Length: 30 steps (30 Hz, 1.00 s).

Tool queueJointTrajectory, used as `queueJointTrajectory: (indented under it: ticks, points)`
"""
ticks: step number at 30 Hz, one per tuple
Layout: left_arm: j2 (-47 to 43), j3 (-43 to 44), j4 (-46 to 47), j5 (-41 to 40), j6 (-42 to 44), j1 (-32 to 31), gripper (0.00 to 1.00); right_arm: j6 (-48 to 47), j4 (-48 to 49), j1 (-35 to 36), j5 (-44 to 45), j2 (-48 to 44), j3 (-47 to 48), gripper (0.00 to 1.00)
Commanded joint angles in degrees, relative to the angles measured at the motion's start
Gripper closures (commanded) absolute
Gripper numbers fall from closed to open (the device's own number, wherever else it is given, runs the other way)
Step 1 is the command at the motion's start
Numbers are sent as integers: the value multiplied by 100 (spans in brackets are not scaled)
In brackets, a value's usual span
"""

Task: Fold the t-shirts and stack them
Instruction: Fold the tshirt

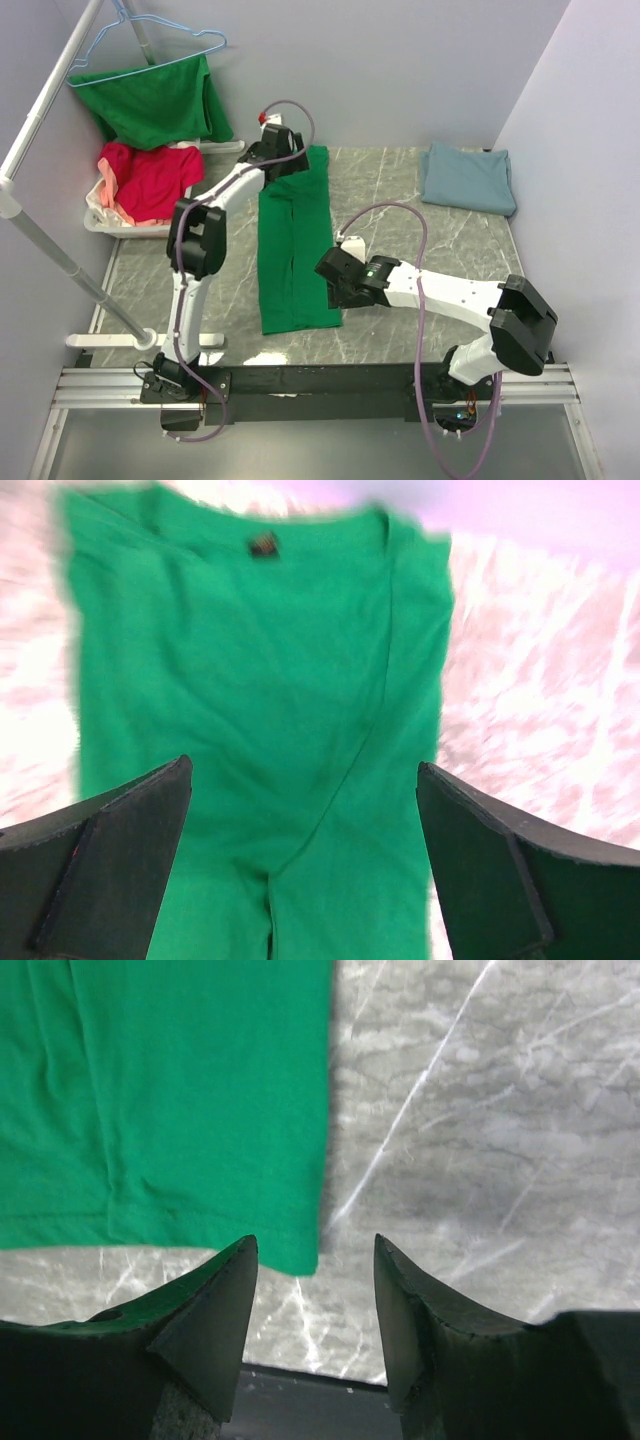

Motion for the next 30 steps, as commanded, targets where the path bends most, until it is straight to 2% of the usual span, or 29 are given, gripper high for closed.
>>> queueJointTrajectory:
  ticks: [1,4,5,6,8,9,10,16,19,24,30]
  points:
    - [-1244,-115,-793,-1358,-320,-269,1,88,461,-205,-55,76,-215,46]
    - [-1761,-825,-1664,-2080,-723,-524,1,123,760,-276,-178,111,-408,50]
    - [-1903,-1055,-1851,-2117,-881,-560,1,131,865,-354,-292,120,-478,50]
    - [-2043,-1284,-2114,-2126,-1387,-586,1,140,918,-372,-354,129,-531,51]
    - [-2483,-2153,-2546,-1925,-1839,-639,1,158,1076,-425,-451,94,-662,52]
    - [-2841,-2521,-2538,-1898,-2180,-674,0,184,1147,-425,-564,67,-724,52]
    - [-3027,-3256,-2477,-1898,-2244,-787,1,184,1217,-425,-600,-2,-829,52]
    - [-4144,-5140,-2125,-1397,-2772,-867,1,184,1728,-417,-978,-12,-1041,52]
    - [-4663,-5765,-2055,-1292,-2852,-885,1,237,1745,-346,-943,-64,-1059,52]
    - [-5444,-6339,-2046,-905,-2851,-911,1,307,1807,-320,-1057,14,-1094,52]
    - [-5955,-7007,-2257,-606,-3273,-1525,0,518,1745,-92,-1040,260,-1155,53]
